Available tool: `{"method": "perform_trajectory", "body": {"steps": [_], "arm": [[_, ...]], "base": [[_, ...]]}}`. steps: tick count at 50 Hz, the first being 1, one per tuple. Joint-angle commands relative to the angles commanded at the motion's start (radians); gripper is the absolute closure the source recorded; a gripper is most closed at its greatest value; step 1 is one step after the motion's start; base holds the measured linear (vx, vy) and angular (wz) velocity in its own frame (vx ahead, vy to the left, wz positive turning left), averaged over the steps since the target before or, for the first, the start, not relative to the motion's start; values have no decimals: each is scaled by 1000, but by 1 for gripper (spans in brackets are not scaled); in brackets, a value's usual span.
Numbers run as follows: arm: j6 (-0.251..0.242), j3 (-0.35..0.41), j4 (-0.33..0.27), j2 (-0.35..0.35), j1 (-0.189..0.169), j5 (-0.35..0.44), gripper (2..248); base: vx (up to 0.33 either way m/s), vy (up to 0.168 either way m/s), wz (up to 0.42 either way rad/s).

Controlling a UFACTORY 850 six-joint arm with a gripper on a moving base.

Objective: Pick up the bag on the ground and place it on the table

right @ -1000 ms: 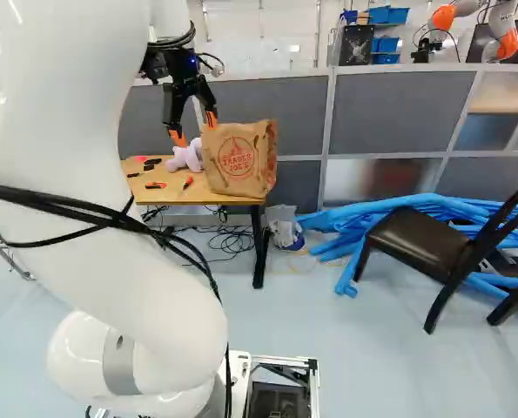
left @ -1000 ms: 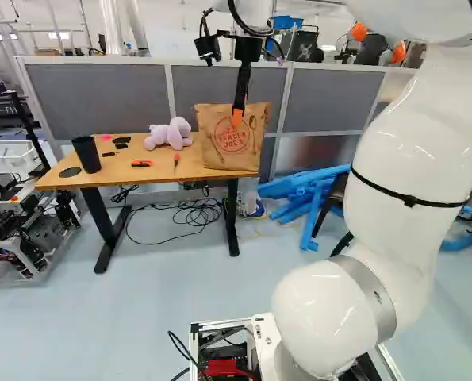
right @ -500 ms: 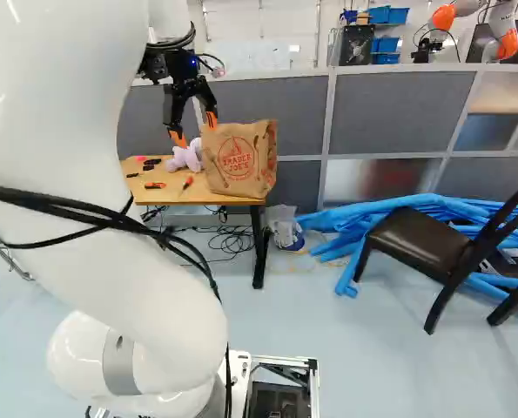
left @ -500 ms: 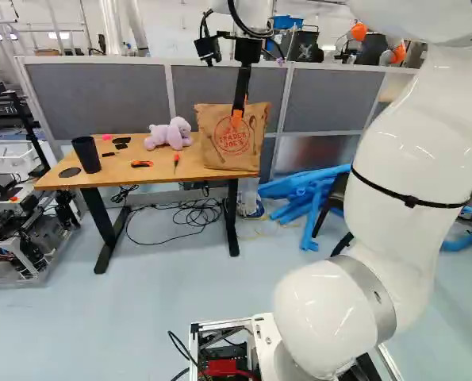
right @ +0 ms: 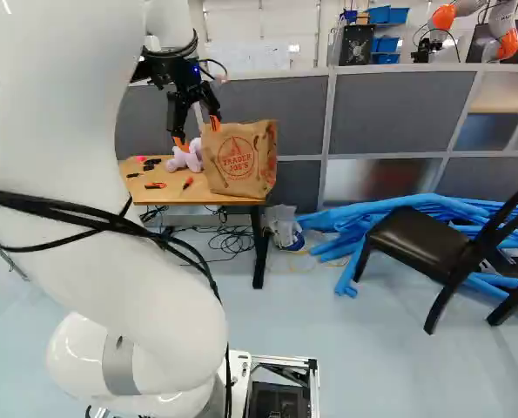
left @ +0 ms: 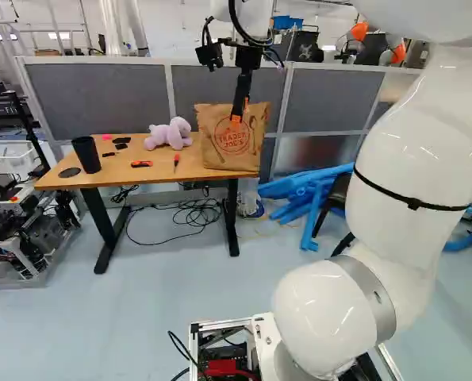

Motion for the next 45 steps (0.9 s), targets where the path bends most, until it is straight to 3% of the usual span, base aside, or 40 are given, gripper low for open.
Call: {"method": "perform_trajectory", "body": {"steps": [22, 45], "arm": [[75, 92, -2, 25, -12, 142, 3], [186, 226, -4, 63, -29, 351, 3]], "base": [[0, 0, 0], [0, 0, 0]]}}
